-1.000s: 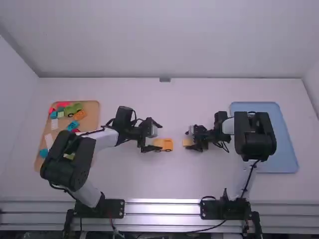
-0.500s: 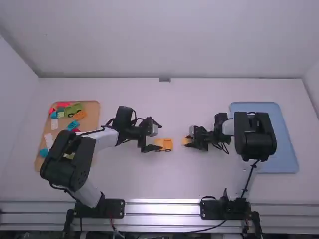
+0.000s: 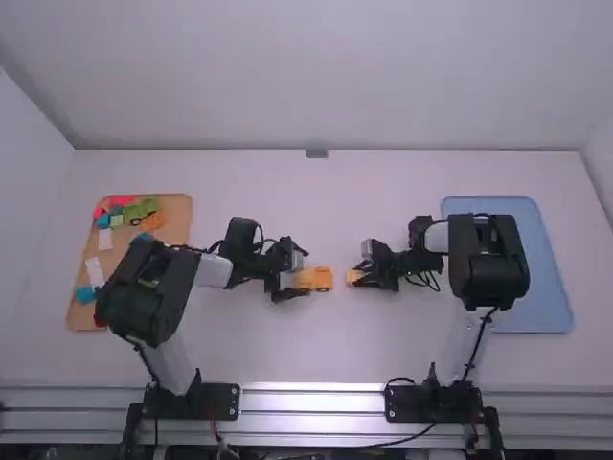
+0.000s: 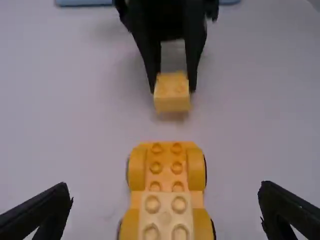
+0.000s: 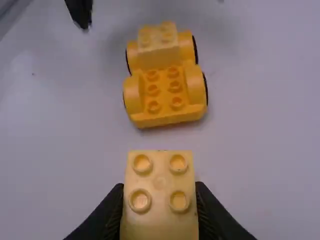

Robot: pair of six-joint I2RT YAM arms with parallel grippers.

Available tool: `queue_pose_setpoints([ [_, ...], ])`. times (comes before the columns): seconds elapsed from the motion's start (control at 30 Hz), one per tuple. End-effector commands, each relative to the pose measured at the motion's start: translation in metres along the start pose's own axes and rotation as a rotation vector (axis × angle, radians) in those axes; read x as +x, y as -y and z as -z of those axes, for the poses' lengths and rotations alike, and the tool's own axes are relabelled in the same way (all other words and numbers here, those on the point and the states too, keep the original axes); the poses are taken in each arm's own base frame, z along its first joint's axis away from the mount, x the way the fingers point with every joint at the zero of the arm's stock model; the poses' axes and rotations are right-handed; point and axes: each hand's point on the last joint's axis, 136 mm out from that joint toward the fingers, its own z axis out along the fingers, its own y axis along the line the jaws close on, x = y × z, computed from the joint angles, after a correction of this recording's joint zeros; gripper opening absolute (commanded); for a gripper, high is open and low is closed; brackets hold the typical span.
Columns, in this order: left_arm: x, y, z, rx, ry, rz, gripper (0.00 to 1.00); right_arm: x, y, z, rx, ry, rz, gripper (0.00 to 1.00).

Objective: Assemble lego blocks to make yellow taxi

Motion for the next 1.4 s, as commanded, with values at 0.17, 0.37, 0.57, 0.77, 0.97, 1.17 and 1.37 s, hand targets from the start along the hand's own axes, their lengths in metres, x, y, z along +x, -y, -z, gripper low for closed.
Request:
queue_pose_setpoints([
  [0.17, 0.027, -0.001, -0.016, -0.012, -0.013, 0.109, 0.99, -0.035, -0.002, 0.011, -0.065, 0.051, 0.145, 0.18],
  [0.37, 0.036, -0.006, -0.02, -0.038, -0.037, 0.131, 0.98, -0.045, -0.005, 0.001, -0.103, 0.048, 0.192, 0.17],
  [0.57, 0.035, 0.001, -0.024, -0.014, -0.041, 0.101, 0.9, -0.055, -0.007, -0.01, -0.123, 0.065, 0.229, 0.17],
  [0.77, 0.043, 0.004, -0.033, -0.021, -0.115, 0.069, 0.87, -0.066, -0.002, -0.013, -0.13, 0.071, 0.205, 0.14],
  [0.97, 0.042, -0.001, -0.032, -0.036, -0.11, 0.062, 0.67, -0.073, 0.012, -0.013, -0.105, 0.062, 0.163, 0.11],
  [1.17, 0.04, -0.01, -0.031, -0.068, -0.111, 0.038, 0.58, -0.082, 0.015, -0.01, -0.089, 0.06, 0.201, 0.08],
  [1.37, 0.035, -0.019, -0.033, -0.061, -0.113, 0.044, 0.44, -0.085, 0.033, -0.006, -0.015, -0.018, 0.147, 0.08],
])
